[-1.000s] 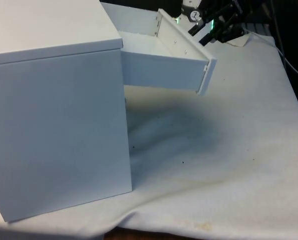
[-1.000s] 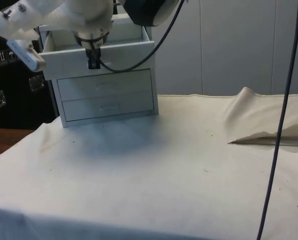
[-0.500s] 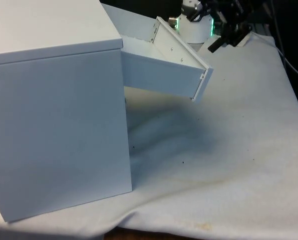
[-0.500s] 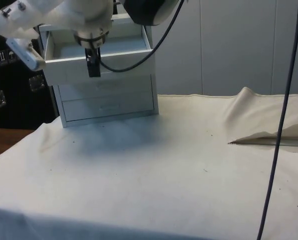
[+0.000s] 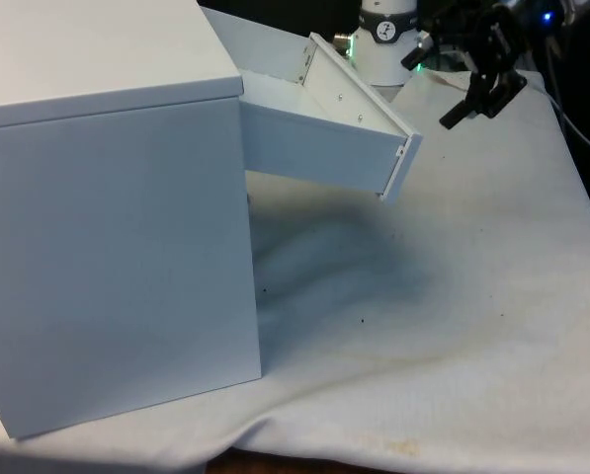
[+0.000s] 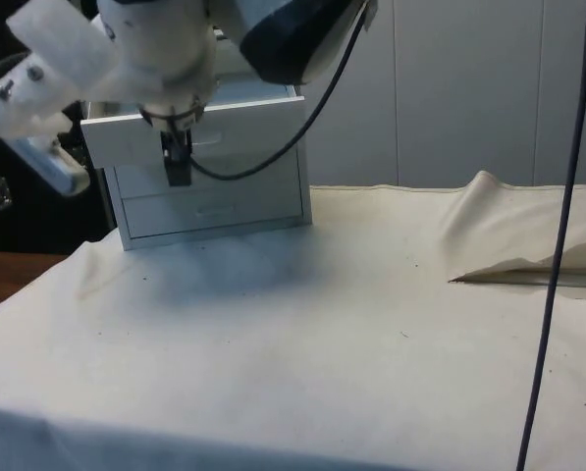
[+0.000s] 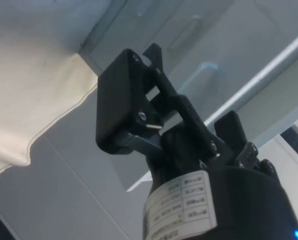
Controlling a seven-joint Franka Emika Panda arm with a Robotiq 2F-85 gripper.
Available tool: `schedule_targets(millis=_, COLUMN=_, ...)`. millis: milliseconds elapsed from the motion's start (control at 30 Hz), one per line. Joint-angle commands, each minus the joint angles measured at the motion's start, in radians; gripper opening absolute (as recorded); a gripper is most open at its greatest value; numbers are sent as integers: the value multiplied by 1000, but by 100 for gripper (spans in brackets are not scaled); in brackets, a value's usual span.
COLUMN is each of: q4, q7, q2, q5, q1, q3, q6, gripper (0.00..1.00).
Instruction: Open the drawer, then close it.
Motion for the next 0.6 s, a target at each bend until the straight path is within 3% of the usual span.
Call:
schedule_targets(millis=0, q4=4, q7=11, q2=13, q5=0, q1=2, q3=3, q6=2, gripper=100)
schedule_targets(millis=367, q4=-7, q7=95, q2=61, q5=-18, q1=0, q3=8, q6=25, gripper=100)
schedule_targets(millis=567, q4=-6, q7=110, q2=69, q5=-19, q1=0, q3=9, q6=24, gripper=100)
